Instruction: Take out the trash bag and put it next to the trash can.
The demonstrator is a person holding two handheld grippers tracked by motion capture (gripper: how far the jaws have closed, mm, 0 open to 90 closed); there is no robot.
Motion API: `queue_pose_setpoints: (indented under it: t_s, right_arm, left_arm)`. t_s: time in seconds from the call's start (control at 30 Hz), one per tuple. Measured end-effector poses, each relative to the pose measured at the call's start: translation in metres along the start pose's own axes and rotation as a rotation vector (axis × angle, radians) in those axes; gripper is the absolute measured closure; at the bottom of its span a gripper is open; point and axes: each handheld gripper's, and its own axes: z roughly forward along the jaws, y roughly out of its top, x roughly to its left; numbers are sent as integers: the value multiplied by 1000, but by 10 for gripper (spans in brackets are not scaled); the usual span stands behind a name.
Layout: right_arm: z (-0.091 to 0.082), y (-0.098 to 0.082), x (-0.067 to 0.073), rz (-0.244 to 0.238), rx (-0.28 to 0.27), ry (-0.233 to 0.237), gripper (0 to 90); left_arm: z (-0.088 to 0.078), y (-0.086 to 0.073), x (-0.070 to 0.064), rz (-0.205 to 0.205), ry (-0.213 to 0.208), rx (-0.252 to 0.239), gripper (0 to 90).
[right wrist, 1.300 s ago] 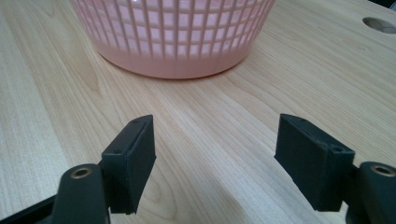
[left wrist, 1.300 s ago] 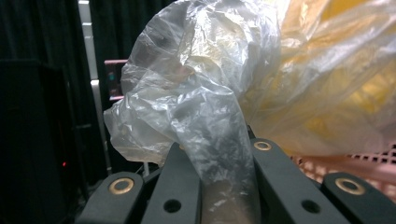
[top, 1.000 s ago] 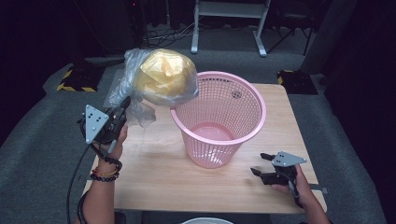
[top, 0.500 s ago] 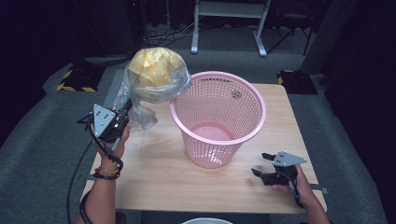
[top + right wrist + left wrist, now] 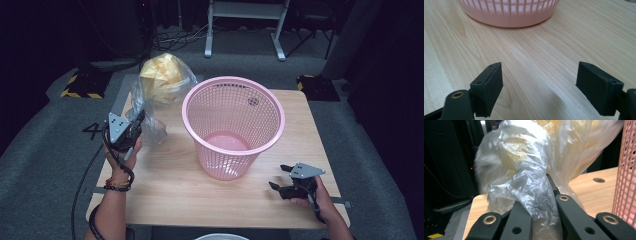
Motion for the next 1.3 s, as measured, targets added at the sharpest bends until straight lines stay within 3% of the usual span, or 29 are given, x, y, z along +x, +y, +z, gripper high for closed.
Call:
queue_pose_setpoints:
  t_s: [0.27, 0.7, 0.93, 1.07, 1.17, 1.2, 1.3]
  right_arm:
    - [2, -2, 0, -7, 21, -2, 212]
    - [4, -3, 1, -12, 31, 5, 213]
    - [5, -4, 0, -10, 40, 4, 214]
    - [5, -4, 0, -11, 46, 3, 215]
    - [5, -5, -1, -8, 47, 3, 215]
    - [5, -5, -1, -9, 47, 5, 215]
    - [5, -5, -1, -9, 49, 5, 217]
  left_arm:
    - [21, -20, -11, 27, -29, 97, 886]
    - [33, -32, -21, 59, -61, 179, 859]
    - [41, -40, -22, 77, -98, 284, 801]
    - [41, -41, -22, 82, -101, 314, 696]
    - [38, -39, -23, 82, -95, 336, 494]
    - [36, -38, -23, 80, -114, 360, 426]
    - [31, -37, -25, 92, -114, 370, 275]
